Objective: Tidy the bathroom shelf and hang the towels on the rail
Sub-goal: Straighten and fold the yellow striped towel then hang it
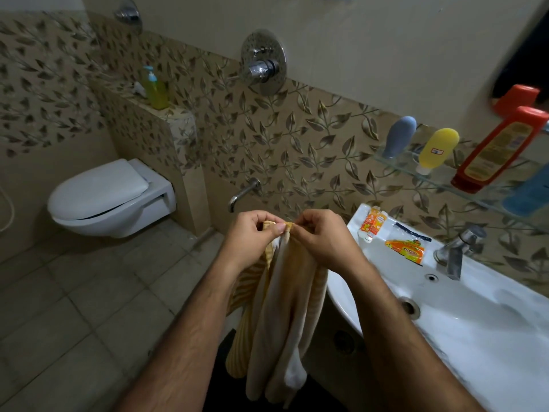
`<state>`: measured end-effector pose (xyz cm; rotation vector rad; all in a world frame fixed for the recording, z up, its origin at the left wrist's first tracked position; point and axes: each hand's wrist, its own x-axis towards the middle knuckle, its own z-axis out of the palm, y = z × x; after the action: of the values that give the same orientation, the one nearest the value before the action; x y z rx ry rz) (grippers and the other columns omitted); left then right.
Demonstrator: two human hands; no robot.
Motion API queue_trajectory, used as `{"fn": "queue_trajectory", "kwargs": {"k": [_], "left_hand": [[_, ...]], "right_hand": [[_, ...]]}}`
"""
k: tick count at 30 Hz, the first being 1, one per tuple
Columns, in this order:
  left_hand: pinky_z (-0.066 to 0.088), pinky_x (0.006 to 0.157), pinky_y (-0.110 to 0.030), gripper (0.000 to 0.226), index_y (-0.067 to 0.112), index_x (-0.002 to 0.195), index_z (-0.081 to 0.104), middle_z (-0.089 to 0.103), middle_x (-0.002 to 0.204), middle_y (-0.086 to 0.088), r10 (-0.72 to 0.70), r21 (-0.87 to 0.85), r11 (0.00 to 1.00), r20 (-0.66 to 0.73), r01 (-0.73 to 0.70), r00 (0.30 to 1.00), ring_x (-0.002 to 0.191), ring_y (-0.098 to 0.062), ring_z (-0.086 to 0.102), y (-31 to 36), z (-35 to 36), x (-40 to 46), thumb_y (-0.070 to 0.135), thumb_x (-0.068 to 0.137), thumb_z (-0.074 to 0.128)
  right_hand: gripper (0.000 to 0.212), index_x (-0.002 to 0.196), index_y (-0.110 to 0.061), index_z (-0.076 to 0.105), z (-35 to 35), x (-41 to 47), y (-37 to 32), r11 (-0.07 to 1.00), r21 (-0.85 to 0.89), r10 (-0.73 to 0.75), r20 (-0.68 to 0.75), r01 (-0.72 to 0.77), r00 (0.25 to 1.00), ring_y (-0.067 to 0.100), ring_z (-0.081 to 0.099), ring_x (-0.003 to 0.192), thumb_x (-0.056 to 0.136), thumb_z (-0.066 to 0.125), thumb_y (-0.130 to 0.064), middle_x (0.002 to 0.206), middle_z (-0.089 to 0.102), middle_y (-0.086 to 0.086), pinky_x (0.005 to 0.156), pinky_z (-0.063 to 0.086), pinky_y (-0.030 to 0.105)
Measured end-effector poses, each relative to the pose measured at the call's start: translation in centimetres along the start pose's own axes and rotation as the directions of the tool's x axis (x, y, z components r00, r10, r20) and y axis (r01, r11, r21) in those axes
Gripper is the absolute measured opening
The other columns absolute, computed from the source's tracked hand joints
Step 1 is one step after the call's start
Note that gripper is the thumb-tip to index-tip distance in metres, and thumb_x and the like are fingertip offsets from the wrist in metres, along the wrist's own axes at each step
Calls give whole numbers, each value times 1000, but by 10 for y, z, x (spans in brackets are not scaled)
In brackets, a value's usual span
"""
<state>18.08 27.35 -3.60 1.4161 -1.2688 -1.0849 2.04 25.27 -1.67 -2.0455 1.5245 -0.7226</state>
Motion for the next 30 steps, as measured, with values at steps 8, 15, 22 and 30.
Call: {"fn": "queue_trajectory", "kwargs": {"k": [8,15,22,30], "left_hand": [[41,58,-19,9,20,88,70,65,83,8,51,369,929,-225,37,973,80,-7,59,-1,-16,4,25,92,63],[55,88,-30,51,28,133,58,67,95,8,21,-4,1000,3,-21,1000,93,-3,61,-8,-16,-14,15,85,72],[52,84,-20,26,19,107,70,73,96,7,26,-100,995,233,-2,972,93,-5,67,-32,-14,-24,5,85,70],[44,65,-24,7,27,74,70,67,68,8,-117,178,973,-175,148,978,63,-4,57,-86,-18,-23,30,76,76]], "right_hand": [[16,80,-14,73,-36,-18,-8,970,170,109,345,-177,932,5,60,56,92,67,-23,65,69,-2,53,47,20],[18,79,-11,69,-7,-5,2,984,178,0,127,-23,992,8,51,60,89,68,-26,70,67,14,60,41,30],[12,86,-8,70,17,-18,6,975,222,-89,283,25,955,6,49,64,93,65,-17,70,63,10,61,39,26],[15,86,-8,73,31,-40,23,977,140,100,363,-160,927,13,61,66,91,68,-21,78,74,11,64,53,36]]}}
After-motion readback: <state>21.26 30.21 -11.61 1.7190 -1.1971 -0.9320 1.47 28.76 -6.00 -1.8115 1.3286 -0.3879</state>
